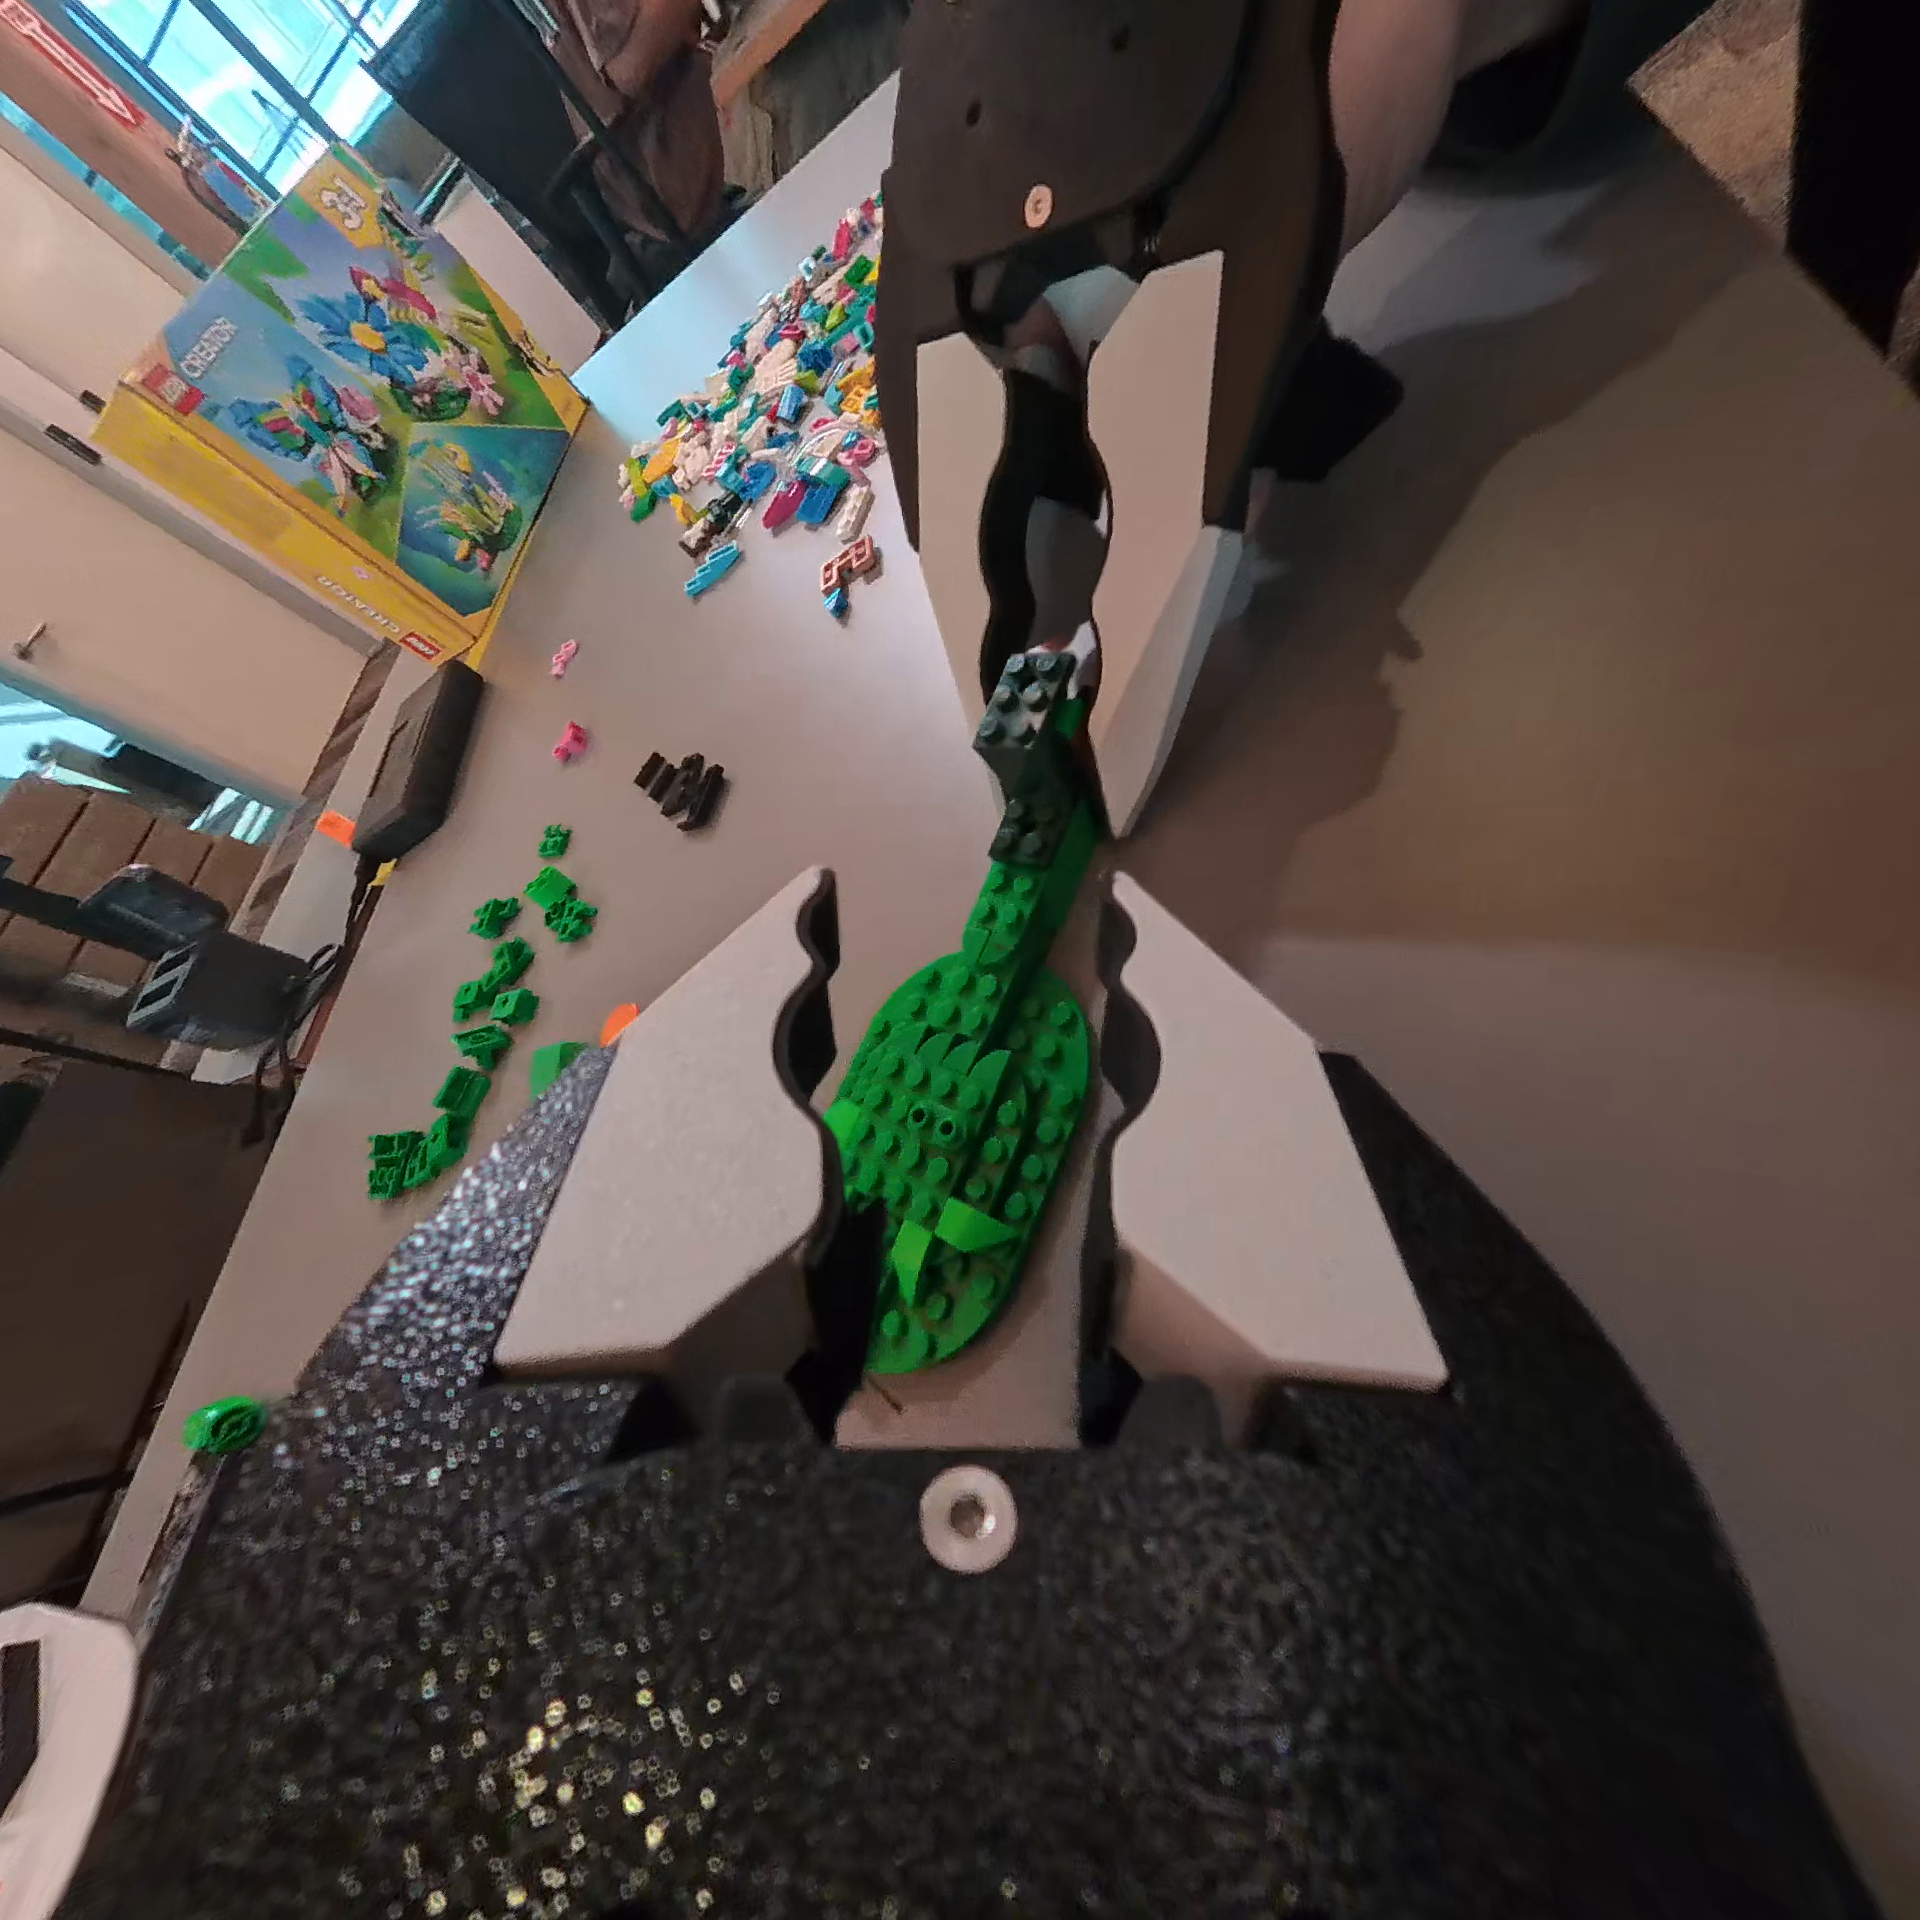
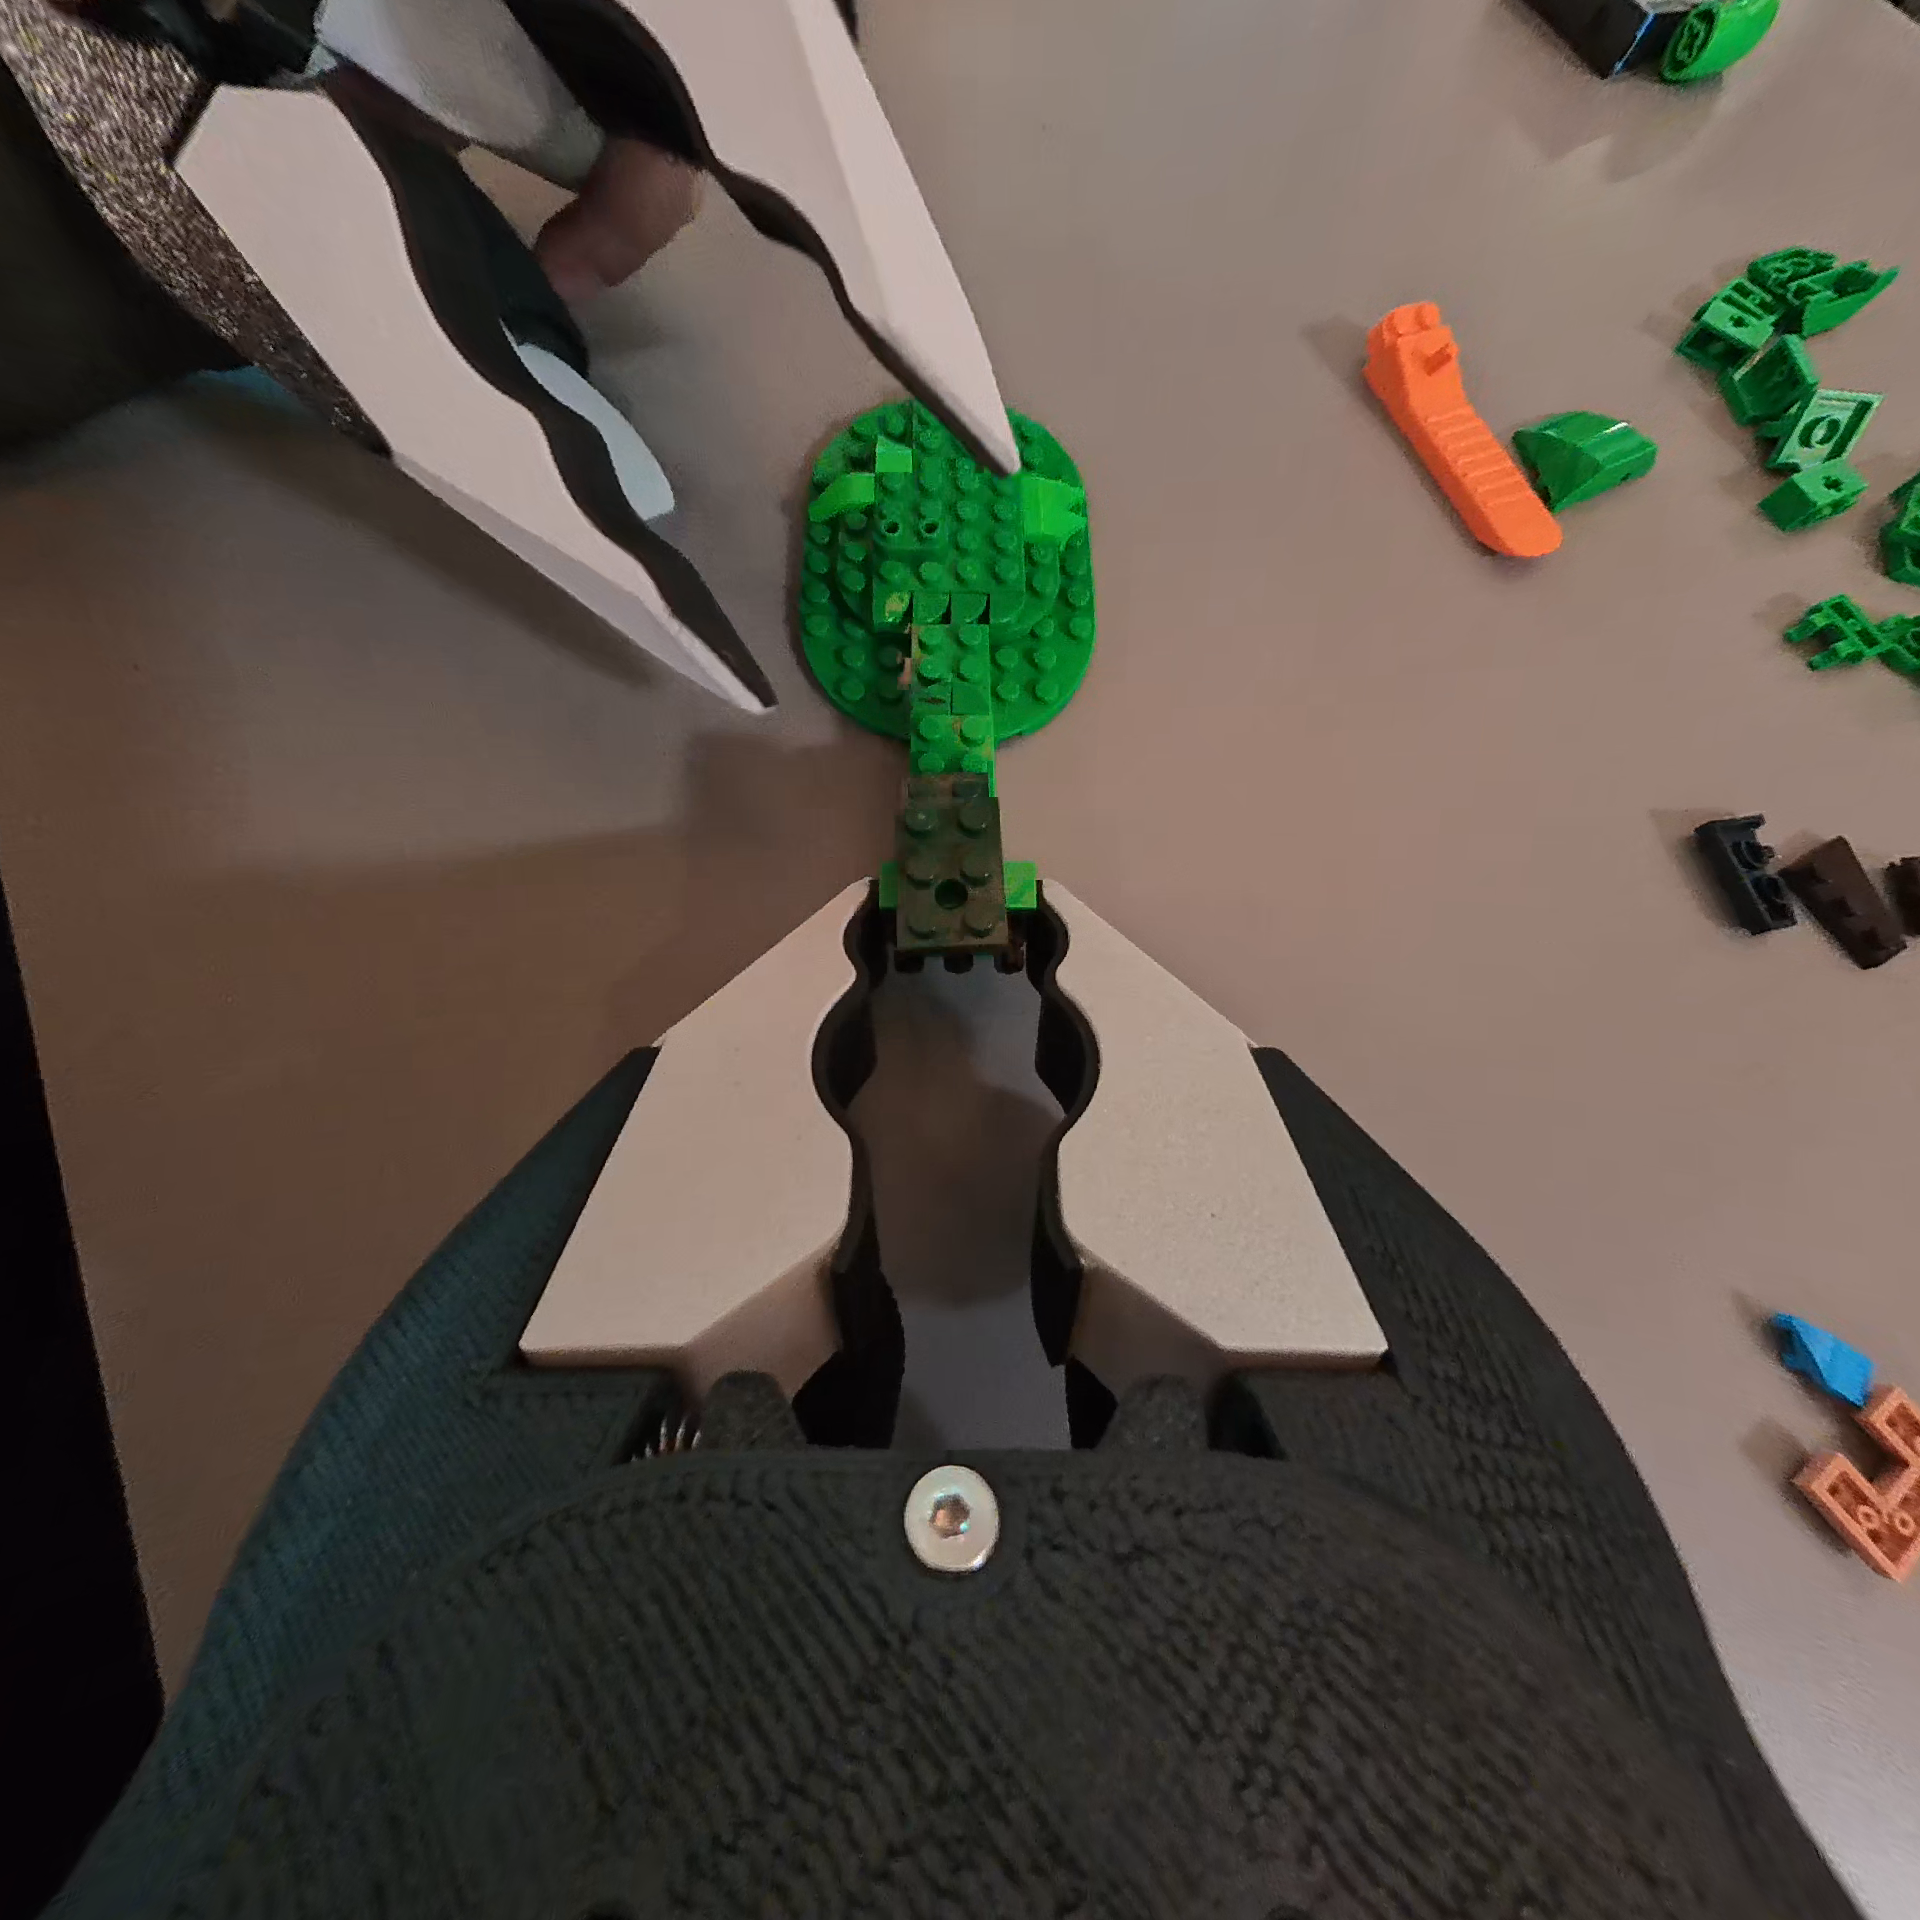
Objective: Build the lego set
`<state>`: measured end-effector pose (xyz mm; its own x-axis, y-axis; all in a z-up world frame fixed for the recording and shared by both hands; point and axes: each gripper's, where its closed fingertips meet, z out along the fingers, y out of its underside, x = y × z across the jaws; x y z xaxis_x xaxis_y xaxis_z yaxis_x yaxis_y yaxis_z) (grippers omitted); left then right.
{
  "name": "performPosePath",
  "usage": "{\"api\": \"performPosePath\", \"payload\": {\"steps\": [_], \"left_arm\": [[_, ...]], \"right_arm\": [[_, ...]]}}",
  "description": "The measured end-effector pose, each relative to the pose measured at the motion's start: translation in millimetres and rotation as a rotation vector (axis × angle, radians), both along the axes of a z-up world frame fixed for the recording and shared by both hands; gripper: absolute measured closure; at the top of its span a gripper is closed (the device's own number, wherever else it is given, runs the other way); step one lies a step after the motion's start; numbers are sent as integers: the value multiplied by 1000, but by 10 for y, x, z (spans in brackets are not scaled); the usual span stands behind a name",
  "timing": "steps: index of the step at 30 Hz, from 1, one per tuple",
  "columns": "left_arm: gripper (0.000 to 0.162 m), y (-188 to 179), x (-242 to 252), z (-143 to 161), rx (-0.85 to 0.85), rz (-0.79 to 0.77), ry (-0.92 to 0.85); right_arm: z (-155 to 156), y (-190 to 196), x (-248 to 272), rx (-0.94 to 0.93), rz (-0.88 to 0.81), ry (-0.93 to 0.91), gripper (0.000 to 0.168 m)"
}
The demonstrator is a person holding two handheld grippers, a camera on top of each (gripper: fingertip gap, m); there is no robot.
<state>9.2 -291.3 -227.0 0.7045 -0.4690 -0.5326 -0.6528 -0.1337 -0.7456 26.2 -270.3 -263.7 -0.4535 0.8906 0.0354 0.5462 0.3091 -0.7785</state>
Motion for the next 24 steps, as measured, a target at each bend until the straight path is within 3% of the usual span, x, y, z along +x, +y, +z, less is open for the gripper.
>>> {"api": "performPosePath", "payload": {"steps": [7,12,21,24], "left_arm": [[109,-211,-186,134,89,115,81],[118,-448,-219,415,237,120,178],[91,-370,-95,-116,-27,97,308],[92,-235,-45,-139,-37,123,346]], "right_arm": [[24,5,-2,-28,-1,4,143],[46,4,-1,-47,1,11,144],[84,-21,1,-78,4,24,143],[111,-40,-3,-102,2,32,143]]}}
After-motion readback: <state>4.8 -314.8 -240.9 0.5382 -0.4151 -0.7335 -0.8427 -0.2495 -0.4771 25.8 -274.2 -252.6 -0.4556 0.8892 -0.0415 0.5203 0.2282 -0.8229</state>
